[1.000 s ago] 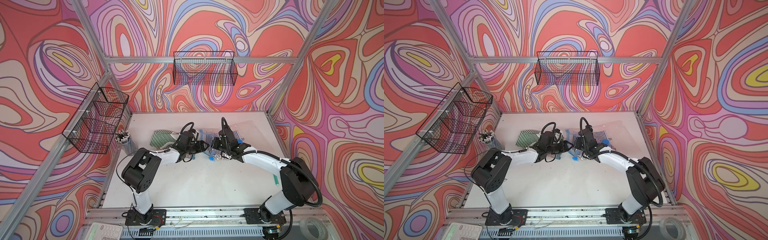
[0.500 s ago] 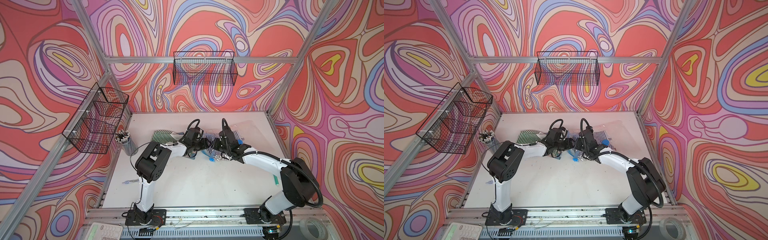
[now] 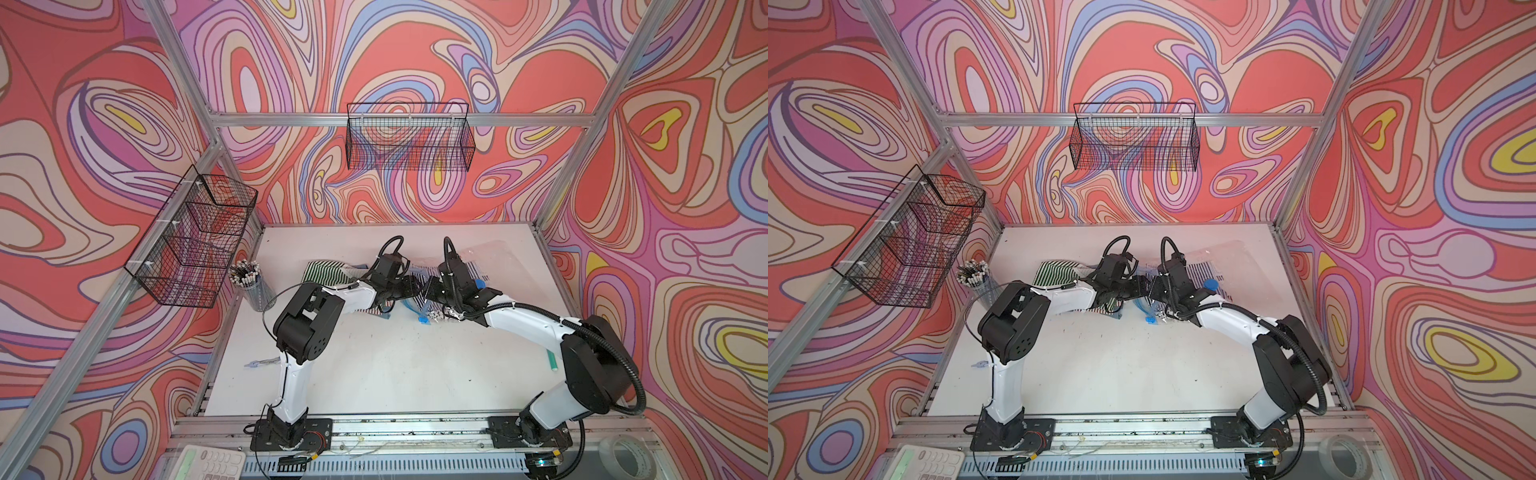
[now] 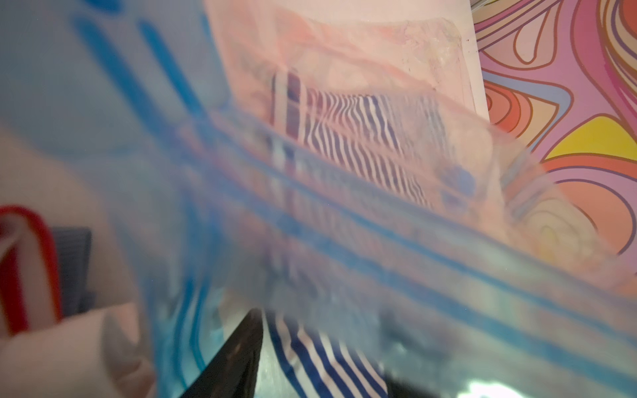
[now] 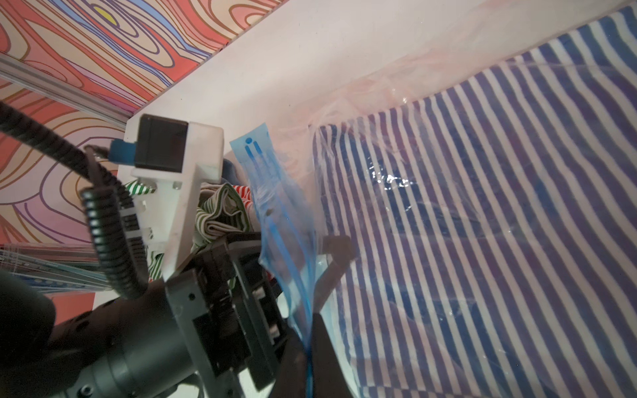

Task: Take the tank top out of the vacuum bag
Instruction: Take out the tank top from the vacuum bag.

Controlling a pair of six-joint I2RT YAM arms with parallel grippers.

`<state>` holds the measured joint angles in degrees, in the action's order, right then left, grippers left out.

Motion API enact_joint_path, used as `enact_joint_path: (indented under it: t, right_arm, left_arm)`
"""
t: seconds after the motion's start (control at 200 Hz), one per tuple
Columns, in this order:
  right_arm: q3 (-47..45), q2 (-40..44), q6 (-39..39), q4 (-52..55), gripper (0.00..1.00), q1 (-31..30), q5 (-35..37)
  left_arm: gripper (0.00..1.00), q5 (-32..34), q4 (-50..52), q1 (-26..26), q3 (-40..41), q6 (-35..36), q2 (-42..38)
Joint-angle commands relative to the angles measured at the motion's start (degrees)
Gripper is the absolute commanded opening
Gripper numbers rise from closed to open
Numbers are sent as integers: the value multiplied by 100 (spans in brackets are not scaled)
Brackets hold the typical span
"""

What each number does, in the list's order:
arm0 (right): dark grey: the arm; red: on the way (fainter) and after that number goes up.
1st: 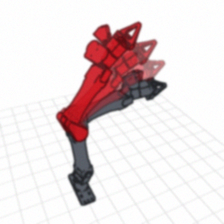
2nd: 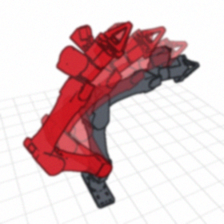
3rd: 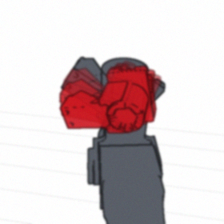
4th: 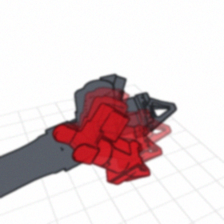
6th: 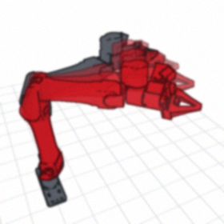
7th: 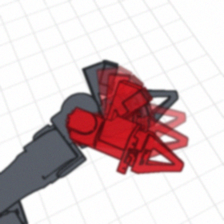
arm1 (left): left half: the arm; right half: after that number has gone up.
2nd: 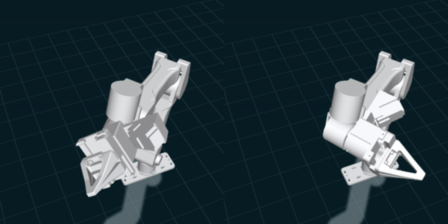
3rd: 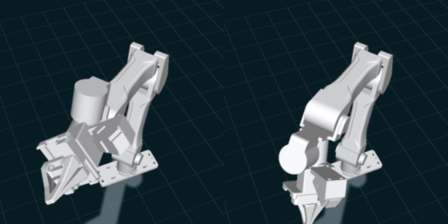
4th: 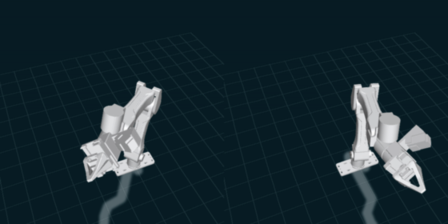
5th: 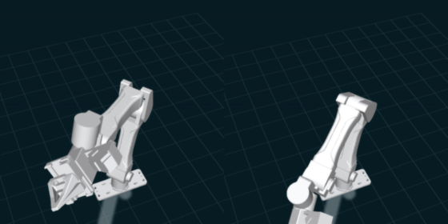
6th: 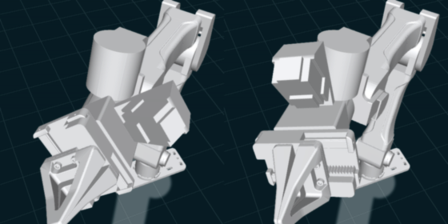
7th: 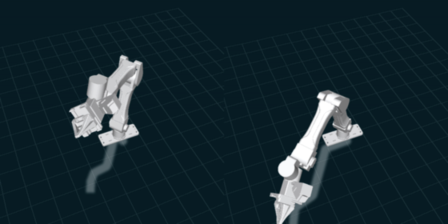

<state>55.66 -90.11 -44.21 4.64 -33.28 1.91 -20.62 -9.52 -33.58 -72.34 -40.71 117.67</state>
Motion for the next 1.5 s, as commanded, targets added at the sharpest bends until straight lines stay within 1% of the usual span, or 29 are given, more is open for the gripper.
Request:
enact_joint_path:
  t: [0.0,0.08,0.18,0.28,0.411,0.496,0.546,0.636,0.696,0.971,1.051,1.102,1.142,1.197,1.492]
  right_arm:
    - [-207,183,-27,-172,0,14,-266]
    - [-261,185,93,-272,0,5,-323]
    - [-377,221,319,-358,0,-38,-175]
    - [-471,280,450,-413,0,-62,-97]
    - [-591,323,520,-532,0,-185,-38]
    - [-608,311,555,-527,0,-262,19]
    - [-610,284,570,-501,0,-270,33]
    - [-615,242,580,-457,0,-276,55]
    - [-628,237,573,-464,0,-282,59]
    - [-644,321,590,-394,0,-285,167]
    - [-653,309,576,-359,0,-285,178]
    - [-661,308,555,-359,0,-285,187]
    - [-683,299,541,-376,0,-285,202]
    - [-681,298,475,-361,0,-285,285]
    - [-503,93,436,-230,0,-285,555]
  left_arm:
    - [54,-80,-33,-43,-29,-42,76]
    - [53,-75,-212,-43,138,-60,-26]
    - [51,-119,-279,-36,229,-76,-127]
    - [50,-173,-155,-52,174,-85,-152]
    - [48,-362,42,-52,-140,-137,78]
    - [34,-394,60,-50,-222,-158,151]
    - [28,-375,96,-52,-228,-137,151]
    - [27,-330,121,-52,-238,-113,160]
    - [24,-330,110,-51,-246,-129,152]
    - [21,-141,195,-113,-304,-16,88]
    - [16,-127,178,-112,-316,-42,82]
    - [15,-125,153,-122,-332,-53,85]
    - [11,-126,156,-134,-355,-56,90]
    - [0,-144,189,-135,-394,-42,77]
    - [0,19,545,-131,-466,305,-234]
